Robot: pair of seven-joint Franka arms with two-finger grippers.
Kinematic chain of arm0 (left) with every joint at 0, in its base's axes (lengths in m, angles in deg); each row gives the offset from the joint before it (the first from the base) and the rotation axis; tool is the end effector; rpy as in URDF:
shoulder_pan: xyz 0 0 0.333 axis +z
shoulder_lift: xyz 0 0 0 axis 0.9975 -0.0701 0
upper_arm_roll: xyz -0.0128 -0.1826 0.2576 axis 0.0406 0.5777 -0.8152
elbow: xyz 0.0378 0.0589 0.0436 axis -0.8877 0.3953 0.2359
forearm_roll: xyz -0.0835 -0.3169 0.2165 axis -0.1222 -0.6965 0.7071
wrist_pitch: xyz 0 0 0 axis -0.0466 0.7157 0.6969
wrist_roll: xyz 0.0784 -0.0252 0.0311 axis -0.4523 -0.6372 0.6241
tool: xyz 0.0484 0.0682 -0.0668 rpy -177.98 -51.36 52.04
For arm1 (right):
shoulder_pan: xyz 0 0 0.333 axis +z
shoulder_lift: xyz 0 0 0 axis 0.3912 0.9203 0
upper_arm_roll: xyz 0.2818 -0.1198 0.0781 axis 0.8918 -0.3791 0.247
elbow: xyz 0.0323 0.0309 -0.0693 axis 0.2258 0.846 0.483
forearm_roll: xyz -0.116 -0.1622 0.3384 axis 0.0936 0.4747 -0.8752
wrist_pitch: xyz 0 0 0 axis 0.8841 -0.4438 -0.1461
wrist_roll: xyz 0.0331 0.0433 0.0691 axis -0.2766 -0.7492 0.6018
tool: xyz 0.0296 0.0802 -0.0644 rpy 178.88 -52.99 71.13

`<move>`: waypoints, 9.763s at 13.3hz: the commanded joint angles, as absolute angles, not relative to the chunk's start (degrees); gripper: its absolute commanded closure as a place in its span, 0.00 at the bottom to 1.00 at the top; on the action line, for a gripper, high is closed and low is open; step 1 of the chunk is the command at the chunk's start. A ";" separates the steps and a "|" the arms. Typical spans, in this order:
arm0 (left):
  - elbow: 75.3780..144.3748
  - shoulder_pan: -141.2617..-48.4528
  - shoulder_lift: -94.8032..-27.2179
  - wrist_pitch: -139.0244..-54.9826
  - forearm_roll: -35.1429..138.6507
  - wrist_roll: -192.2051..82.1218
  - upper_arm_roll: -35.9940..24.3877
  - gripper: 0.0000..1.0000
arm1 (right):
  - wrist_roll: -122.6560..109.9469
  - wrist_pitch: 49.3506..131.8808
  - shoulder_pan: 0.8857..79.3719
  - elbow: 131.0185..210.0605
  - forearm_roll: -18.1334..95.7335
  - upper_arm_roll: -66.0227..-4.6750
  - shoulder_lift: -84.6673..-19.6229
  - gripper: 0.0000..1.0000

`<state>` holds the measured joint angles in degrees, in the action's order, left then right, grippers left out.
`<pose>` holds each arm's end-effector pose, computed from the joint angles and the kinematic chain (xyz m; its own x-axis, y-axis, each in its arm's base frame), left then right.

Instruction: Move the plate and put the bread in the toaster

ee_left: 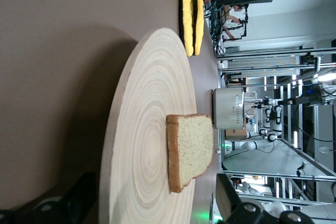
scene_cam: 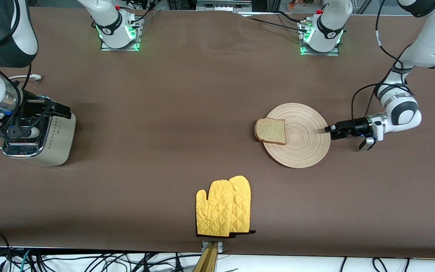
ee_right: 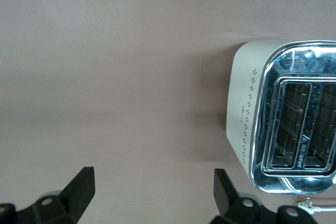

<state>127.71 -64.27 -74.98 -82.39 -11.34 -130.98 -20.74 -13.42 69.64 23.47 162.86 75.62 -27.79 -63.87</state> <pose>0.5111 0.0818 0.0960 0.9918 0.1167 0.0513 -0.0163 -0.2833 0.9589 0.6088 0.0256 0.5012 0.9889 0.0086 -0.1484 0.0081 -1.0000 -0.0041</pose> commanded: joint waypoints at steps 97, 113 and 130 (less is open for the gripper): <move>107.46 -85.19 -37.15 -80.56 58.20 -55.16 -21.14 0.00 | -13.06 64.05 52.12 162.32 55.93 -62.67 -57.50 1.00; 106.67 -85.19 -37.15 -76.61 58.37 -55.34 -21.14 0.00 | 9.44 71.66 45.97 157.65 77.76 -77.45 -53.29 1.00; 106.67 -85.19 -37.15 -75.82 58.37 -55.34 -21.23 0.00 | 8.74 79.13 46.23 157.74 70.47 -76.83 -46.35 1.00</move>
<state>107.43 -85.29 -37.54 -76.92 59.56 -55.06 -21.13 8.33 77.82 46.74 159.10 72.63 -76.75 -47.84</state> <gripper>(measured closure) 0.000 0.925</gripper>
